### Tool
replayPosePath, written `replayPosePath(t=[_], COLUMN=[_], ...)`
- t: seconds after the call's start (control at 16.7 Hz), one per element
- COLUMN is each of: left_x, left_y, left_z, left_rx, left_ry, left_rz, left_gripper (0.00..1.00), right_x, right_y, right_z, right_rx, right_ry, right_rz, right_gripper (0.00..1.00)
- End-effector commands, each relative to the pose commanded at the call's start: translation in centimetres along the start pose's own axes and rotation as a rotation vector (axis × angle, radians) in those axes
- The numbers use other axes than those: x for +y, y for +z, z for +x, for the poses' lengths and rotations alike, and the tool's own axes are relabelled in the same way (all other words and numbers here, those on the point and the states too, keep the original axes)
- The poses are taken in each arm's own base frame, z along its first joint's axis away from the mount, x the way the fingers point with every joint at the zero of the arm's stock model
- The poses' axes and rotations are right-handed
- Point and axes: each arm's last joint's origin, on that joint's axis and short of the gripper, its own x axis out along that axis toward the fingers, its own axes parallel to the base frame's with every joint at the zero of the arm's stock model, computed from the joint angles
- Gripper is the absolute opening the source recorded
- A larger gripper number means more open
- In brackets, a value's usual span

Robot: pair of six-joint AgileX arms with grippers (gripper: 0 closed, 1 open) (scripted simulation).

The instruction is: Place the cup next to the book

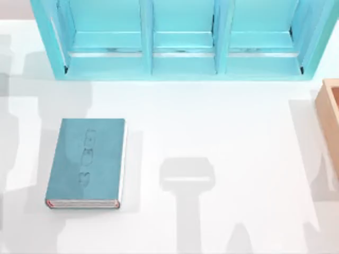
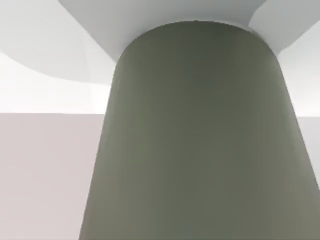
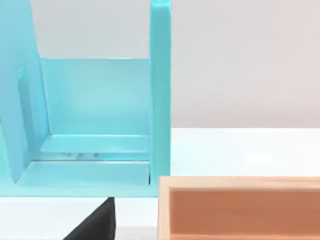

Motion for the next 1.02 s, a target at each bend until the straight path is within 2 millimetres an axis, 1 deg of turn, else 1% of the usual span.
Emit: replayPosePath(t=[0.3,0.36,0.48,0.72,1.02], left_x=[0.0,0.1,0.2,0.5,0.1], left_y=[0.0,-0.4,-0.7,-2.1,-3.6], left_z=[0.0,-0.9,-1.3,-2.6,-4.0], left_rx=[0.0,0.005,0.005,0.0,0.001], left_ry=[0.0,0.019,0.024,0.03,0.015], left_rz=[0.0,-0.007,-0.01,-0.019,-0.003], left_gripper=[0.0,0.0,0.0,0.0,0.0], right_x=[0.0,0.0,0.0,0.0,0.0], right_y=[0.0,0.0,0.0,0.0,0.0], right_z=[0.0,0.0,0.0,0.0,0.0], right_rx=[0.0,0.0,0.0,0.0,0.0], right_ry=[0.0,0.0,0.0,0.0,0.0], right_rz=[0.0,0.0,0.0,0.0,0.0], right_gripper=[1.0,1.0,1.0,1.0,1.0])
